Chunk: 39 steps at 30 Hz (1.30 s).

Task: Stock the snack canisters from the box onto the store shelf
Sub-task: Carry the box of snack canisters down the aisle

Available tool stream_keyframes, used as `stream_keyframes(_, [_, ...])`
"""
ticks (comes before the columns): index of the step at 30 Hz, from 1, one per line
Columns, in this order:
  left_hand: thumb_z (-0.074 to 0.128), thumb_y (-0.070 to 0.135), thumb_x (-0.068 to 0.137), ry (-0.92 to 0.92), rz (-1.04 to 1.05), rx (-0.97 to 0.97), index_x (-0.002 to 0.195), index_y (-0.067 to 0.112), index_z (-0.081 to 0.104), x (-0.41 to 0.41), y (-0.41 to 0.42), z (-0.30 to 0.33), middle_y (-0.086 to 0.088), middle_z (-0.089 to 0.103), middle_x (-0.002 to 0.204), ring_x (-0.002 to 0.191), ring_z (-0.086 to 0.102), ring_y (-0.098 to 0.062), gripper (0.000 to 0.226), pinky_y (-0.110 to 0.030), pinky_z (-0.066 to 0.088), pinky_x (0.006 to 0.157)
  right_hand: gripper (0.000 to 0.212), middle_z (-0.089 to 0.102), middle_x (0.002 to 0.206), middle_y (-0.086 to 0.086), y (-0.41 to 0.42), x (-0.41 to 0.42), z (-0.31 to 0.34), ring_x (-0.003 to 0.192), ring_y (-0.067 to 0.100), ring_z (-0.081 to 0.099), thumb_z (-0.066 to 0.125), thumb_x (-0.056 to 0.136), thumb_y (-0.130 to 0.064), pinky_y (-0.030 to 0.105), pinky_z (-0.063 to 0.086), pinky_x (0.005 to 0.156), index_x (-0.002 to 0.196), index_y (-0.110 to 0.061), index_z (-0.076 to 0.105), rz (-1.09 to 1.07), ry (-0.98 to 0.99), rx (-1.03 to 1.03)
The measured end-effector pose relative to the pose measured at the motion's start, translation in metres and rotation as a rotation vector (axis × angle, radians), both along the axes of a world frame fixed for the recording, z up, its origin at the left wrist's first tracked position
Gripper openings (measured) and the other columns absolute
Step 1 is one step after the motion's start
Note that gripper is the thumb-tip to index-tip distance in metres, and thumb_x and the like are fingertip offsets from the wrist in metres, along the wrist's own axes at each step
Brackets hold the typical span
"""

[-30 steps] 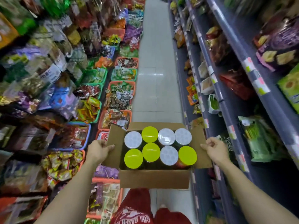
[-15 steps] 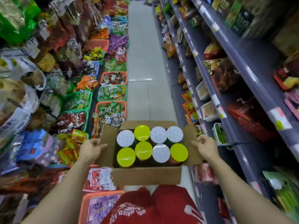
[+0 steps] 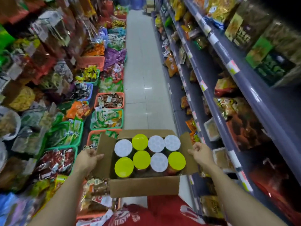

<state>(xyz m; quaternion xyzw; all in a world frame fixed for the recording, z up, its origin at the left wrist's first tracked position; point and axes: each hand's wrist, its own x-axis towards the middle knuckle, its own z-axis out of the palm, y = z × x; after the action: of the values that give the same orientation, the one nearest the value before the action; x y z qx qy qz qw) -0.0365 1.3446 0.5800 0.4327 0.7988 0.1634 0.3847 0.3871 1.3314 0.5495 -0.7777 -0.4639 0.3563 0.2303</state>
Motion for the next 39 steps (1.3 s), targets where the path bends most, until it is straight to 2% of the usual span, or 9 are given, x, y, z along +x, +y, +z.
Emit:
stream_keyframes(5, [0.076, 0.021, 0.077, -0.018, 0.044, 0.01, 0.058, 0.013, 0.042, 0.007, 0.092, 0.006, -0.011, 0.057, 0.062, 0.058, 0.054, -0.025, 0.039, -0.033, 0.043, 0.056, 0.037, 0.042, 0.052, 0.001, 0.097, 0.006, 0.012, 0.052, 0.018, 0.04, 0.073, 0.075, -0.015, 0.031, 0.03, 0.052, 0.058, -0.016, 0.041, -0.001, 0.011, 0.008])
stream_keyframes(9, [0.076, 0.023, 0.077, 0.012, -0.003, 0.005, 0.06, 0.017, 0.057, 0.005, 0.174, 0.006, -0.01, 0.066, 0.065, 0.059, 0.062, -0.024, 0.027, -0.031, 0.047, 0.055, 0.041, 0.039, 0.051, -0.002, 0.171, 0.005, 0.015, 0.053, 0.015, 0.036, 0.074, 0.072, -0.012, 0.03, 0.029, 0.051, 0.055, -0.018, 0.037, -0.009, -0.031, 0.04])
stream_keyframes(13, [0.076, 0.024, 0.076, -0.021, -0.002, -0.037, 0.062, 0.012, 0.053, 0.002, 0.268, -0.002, -0.01, 0.064, 0.067, 0.064, 0.062, -0.027, 0.03, -0.037, 0.051, 0.063, 0.035, 0.043, 0.055, 0.002, 0.245, -0.002, 0.003, 0.053, 0.015, 0.038, 0.074, 0.074, -0.015, 0.028, 0.03, 0.051, 0.059, -0.013, 0.042, -0.035, -0.062, 0.024])
stream_keyframes(19, [0.075, 0.022, 0.078, 0.01, -0.128, -0.043, 0.063, 0.011, 0.054, 0.0, 0.41, 0.008, -0.003, 0.061, 0.06, 0.055, 0.058, -0.016, 0.028, -0.025, 0.04, 0.047, 0.033, 0.044, 0.058, 0.004, 0.339, -0.018, 0.001, 0.054, 0.016, 0.039, 0.073, 0.075, -0.018, 0.029, 0.03, 0.051, 0.061, -0.012, 0.043, -0.156, -0.087, -0.015])
stream_keyframes(23, [0.075, 0.02, 0.078, 0.009, -0.21, -0.038, 0.077, 0.001, 0.063, 0.007, 0.505, 0.017, -0.018, 0.07, 0.08, 0.074, 0.068, -0.03, 0.022, -0.044, 0.057, 0.071, 0.036, 0.045, 0.056, 0.003, 0.391, -0.019, 0.001, 0.056, 0.02, 0.044, 0.074, 0.073, -0.02, 0.027, 0.032, 0.052, 0.058, -0.014, 0.041, -0.243, -0.09, -0.013])
stream_keyframes(27, [0.076, 0.022, 0.077, 0.01, -0.295, -0.031, 0.082, 0.003, 0.068, 0.024, 0.599, 0.011, -0.017, 0.073, 0.082, 0.076, 0.07, -0.031, 0.022, -0.048, 0.057, 0.075, 0.036, 0.045, 0.052, -0.001, 0.443, -0.013, -0.007, 0.052, 0.012, 0.043, 0.075, 0.072, -0.018, 0.023, 0.032, 0.052, 0.058, -0.014, 0.043, -0.337, -0.099, -0.015])
stream_keyframes(32, [0.077, 0.02, 0.076, 0.039, -0.433, -0.048, 0.071, 0.006, 0.065, 0.066, 0.701, -0.006, -0.011, 0.07, 0.069, 0.059, 0.065, -0.023, 0.019, -0.033, 0.052, 0.058, 0.028, 0.06, 0.067, 0.02, 0.51, 0.007, -0.027, 0.068, 0.033, 0.057, 0.073, 0.073, -0.018, 0.035, 0.041, 0.062, 0.067, -0.003, 0.051, -0.453, -0.103, -0.103])
stream_keyframes(35, [0.077, 0.02, 0.076, 0.081, -0.513, -0.043, 0.071, 0.002, 0.064, 0.095, 0.754, -0.011, -0.014, 0.067, 0.068, 0.058, 0.058, -0.023, 0.023, -0.032, 0.045, 0.055, 0.023, 0.061, 0.068, 0.012, 0.535, 0.013, -0.032, 0.078, 0.036, 0.061, 0.072, 0.072, -0.018, 0.036, 0.042, 0.065, 0.063, -0.011, 0.052, -0.533, -0.107, -0.142])
stream_keyframes(39, [0.077, 0.024, 0.074, 0.137, -0.651, -0.007, 0.06, 0.005, 0.058, 0.129, 0.816, -0.015, -0.006, 0.059, 0.055, 0.051, 0.052, -0.02, 0.03, -0.027, 0.036, 0.047, 0.013, 0.069, 0.086, 0.02, 0.56, 0.021, -0.034, 0.09, 0.035, 0.062, 0.071, 0.074, -0.011, 0.035, 0.042, 0.072, 0.072, -0.003, 0.061, -0.619, -0.098, -0.178])
